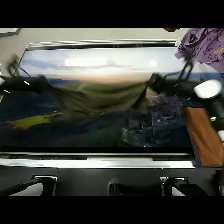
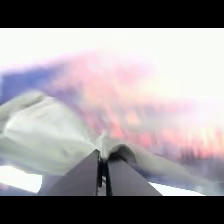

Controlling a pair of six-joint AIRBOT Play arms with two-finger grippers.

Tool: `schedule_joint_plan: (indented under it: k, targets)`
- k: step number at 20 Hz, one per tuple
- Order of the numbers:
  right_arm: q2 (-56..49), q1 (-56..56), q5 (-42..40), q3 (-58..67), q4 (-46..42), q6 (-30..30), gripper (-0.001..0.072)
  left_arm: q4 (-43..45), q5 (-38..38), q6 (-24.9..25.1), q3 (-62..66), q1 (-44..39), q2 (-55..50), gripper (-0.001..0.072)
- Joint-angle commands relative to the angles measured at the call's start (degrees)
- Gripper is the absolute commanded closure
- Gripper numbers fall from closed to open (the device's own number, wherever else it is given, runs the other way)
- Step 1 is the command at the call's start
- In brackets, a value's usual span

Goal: Fold the clothes and pants, and hang the long-sleeved shirts on hangers.

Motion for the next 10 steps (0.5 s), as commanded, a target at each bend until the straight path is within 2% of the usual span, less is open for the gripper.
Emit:
schedule_joint_plan:
  k: [1, 3, 5, 8, 10]
  targets:
    - [2.99, -3.63, 6.29, 13.97, -1.62, -3.96, 0.0685, 12.28, -3.80, -2.91, 16.90, 0.87, 7.45, 0.0698]
    - [5.73, -3.74, 9.20, 20.39, -3.98, -4.87, 0.0685, 13.86, -4.59, -3.17, 23.89, 0.87, 11.85, 0.0697]
    - [9.20, -3.74, 11.08, 24.70, -6.34, -5.46, 0.0685, 17.79, -5.25, -6.34, 28.11, 0.87, 17.38, 0.0698]
    - [15.63, -3.74, 11.37, 26.38, -10.03, -5.46, 0.0685, 24.30, -6.40, -12.52, 28.87, 0.87, 25.92, 0.0697]
    - [18.91, -3.72, 11.98, 26.38, -13.03, -3.87, 0.0685, 25.22, -9.60, -14.05, 28.87, 0.87, 29.18, 0.0697]
